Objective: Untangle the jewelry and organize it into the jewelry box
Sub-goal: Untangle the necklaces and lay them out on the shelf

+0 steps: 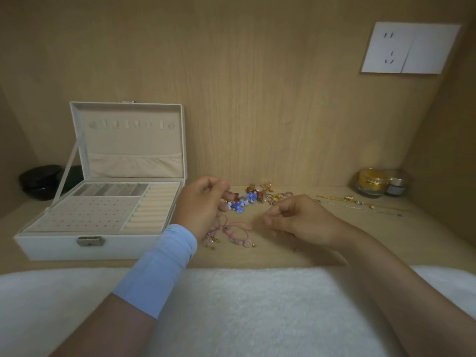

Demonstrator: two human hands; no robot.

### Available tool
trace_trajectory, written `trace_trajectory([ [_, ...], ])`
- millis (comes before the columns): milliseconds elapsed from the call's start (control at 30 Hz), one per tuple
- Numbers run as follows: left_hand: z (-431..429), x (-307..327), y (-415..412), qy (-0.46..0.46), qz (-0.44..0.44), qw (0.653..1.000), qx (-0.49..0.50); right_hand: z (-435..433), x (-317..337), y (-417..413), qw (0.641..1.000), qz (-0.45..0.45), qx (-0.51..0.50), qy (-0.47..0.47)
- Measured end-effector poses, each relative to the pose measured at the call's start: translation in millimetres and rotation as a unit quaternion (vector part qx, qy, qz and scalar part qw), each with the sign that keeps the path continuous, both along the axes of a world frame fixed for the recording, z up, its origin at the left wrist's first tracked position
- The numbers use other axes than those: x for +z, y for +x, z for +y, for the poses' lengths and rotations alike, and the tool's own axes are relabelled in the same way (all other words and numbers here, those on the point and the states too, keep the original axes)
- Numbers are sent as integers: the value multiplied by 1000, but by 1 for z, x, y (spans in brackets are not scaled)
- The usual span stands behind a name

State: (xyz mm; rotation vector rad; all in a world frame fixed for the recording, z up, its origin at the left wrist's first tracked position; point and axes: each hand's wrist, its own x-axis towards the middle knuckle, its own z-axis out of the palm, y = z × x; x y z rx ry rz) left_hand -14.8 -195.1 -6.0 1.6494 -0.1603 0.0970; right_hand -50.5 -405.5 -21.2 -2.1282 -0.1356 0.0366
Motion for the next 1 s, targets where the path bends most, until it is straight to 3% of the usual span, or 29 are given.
trace_trajectory([
  [133, 12, -1, 2, 170, -115, 976, 76, -15, 4, -3, 999, 34, -13, -36],
  [233, 21, -1, 4, 367, -181, 906, 113, -26, 5, -2, 999, 43, -27, -15],
  [367, 26, -4, 9, 512, -218, 826, 90, -35, 2, 1, 998, 23, -46, 20],
  [433, 24, -7, 11, 599, -206, 771, 61, -31, 2, 2, 999, 8, -40, 31],
  [467, 22, -9, 12, 619, -195, 760, 43, -27, 2, 2, 999, 1, -34, 32],
  [500, 21, -11, 12, 614, -190, 766, 23, -23, 2, 2, 999, -5, -28, 27],
  [567, 17, -14, 12, 547, -198, 813, -20, -12, 3, 1, 1000, -23, -13, -3],
  [667, 1, -16, 8, 370, -196, 903, -99, 3, 3, 2, 998, -43, 17, -38],
  [733, -14, -14, 2, 240, -130, 947, -167, 11, 6, 3, 998, -50, 28, -33],
  [800, -25, -9, 1, 157, -62, 965, -202, 13, 11, 5, 998, -60, 32, -15],
  [867, -28, 2, 1, 133, 8, 967, -218, 11, 22, 7, 997, -71, 17, 0],
  [1000, -26, 20, 11, 197, -3, 951, -239, -2, 47, 7, 997, -80, -20, -15],
])
